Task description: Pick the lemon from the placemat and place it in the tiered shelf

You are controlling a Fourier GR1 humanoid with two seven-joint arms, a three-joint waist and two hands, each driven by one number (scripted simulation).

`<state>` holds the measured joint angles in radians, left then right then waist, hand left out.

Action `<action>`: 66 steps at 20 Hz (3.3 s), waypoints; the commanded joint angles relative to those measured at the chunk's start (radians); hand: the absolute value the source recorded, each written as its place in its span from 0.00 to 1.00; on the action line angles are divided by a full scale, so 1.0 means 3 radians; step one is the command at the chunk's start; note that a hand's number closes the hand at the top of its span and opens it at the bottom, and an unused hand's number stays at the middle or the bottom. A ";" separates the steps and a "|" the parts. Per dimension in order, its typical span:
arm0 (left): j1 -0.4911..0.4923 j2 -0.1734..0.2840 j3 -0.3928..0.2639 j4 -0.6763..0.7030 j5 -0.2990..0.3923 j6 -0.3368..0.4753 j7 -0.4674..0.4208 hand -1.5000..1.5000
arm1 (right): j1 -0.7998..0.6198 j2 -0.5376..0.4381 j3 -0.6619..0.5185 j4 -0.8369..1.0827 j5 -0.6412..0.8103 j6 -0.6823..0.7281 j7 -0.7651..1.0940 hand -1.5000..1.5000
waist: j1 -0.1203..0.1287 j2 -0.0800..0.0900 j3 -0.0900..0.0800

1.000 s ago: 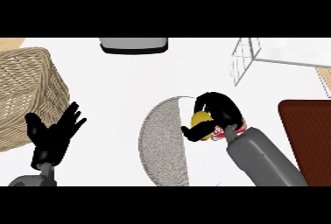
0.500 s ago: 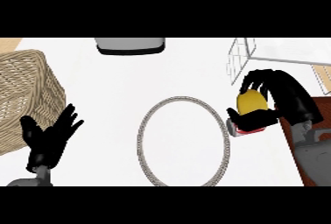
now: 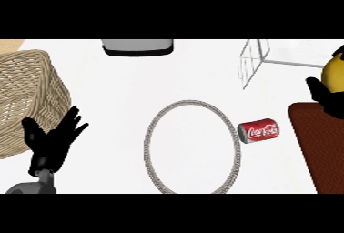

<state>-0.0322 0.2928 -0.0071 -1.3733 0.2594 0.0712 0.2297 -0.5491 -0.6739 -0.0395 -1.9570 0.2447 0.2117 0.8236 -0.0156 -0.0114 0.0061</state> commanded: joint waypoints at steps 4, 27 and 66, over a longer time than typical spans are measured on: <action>-0.0045 -0.0055 -0.0033 0.0192 -0.0084 -0.0047 0.0041 0.50 | -0.0553 -0.0312 -0.0564 0.0471 -0.0236 0.0260 0.0155 1.00 | 0.0065 0.0040 -0.0023; -0.0120 -0.0221 -0.0050 0.0152 -0.0207 -0.0025 0.0093 0.50 | -0.1998 -0.0705 -0.0334 0.3570 0.0481 0.0348 -0.1754 1.00 | 0.0159 0.0075 -0.0022; -0.0234 -0.0259 0.0072 0.0127 -0.0285 -0.0048 0.0228 0.50 | -0.2962 -0.0740 -0.1101 0.5695 0.0524 -0.0416 -0.2690 0.00 | 0.0180 0.0099 -0.0017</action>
<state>-0.0812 0.2280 0.0132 -1.3853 0.1825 0.0392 0.2772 -1.4007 -0.8689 -0.3066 -0.2715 0.4567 0.0736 0.0023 0.0412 0.0103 0.0065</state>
